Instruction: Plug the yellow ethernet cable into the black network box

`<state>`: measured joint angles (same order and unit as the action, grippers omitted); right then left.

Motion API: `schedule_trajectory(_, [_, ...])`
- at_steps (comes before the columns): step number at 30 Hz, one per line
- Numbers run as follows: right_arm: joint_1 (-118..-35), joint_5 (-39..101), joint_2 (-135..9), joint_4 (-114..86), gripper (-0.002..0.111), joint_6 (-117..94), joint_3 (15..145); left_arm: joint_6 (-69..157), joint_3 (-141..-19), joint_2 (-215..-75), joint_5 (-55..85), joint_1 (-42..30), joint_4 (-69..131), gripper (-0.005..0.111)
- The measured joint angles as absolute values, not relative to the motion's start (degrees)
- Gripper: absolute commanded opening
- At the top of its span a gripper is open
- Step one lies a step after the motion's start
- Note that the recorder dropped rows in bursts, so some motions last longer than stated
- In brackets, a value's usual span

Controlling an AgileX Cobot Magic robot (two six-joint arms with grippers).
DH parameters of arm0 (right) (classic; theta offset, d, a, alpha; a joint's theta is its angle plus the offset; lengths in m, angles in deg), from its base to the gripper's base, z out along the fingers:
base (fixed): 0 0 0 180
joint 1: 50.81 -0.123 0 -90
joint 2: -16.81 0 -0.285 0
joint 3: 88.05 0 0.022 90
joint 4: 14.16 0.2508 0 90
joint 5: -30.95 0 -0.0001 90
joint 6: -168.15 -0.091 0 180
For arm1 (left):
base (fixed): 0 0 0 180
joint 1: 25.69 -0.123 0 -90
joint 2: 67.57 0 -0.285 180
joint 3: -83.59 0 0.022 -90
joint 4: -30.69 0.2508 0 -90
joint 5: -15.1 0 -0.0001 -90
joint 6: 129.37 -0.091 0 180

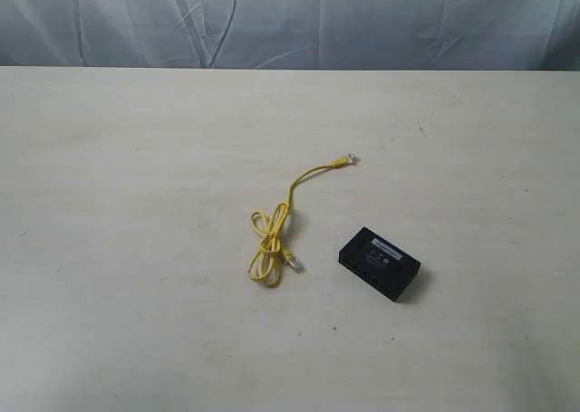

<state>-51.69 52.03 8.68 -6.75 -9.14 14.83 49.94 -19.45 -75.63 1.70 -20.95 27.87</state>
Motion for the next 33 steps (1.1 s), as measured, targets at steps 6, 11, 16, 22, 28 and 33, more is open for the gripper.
schedule_trajectory(6, [-51.69, 51.36, 8.68, -6.63, 0.006, -9.14, 14.83, 49.94, -19.45, -75.63, 1.7, -20.95, 27.87, 0.0])
schedule_trajectory(11, [-51.69, 51.33, 8.68, -6.17, 0.006, -9.14, 14.83, 49.94, -19.45, -75.63, 1.7, -20.95, 27.87, 0.0])
schedule_trajectory(16, [-51.69, 45.28, 8.68, -5.91, 0.006, -9.14, 14.83, 49.94, -19.45, -75.63, 1.7, -20.95, 27.87, 0.0])
schedule_trajectory(22, [-51.69, 32.13, 8.68, -5.91, 0.006, -9.03, 14.83, 49.94, -19.45, -75.63, 1.7, -20.95, 27.87, 0.0])
schedule_trajectory(28, [-51.69, 24.73, 8.68, -5.63, 0.006, -9.03, 14.83, 49.94, -19.45, -75.63, 1.7, -20.95, 27.87, 0.0])
schedule_trajectory(33, [-51.69, 21.46, 8.68, -5.63, -0.001, -9.03, 14.83, 49.94, -19.45, -75.63, 1.7, -20.95, 27.87, 0.0])
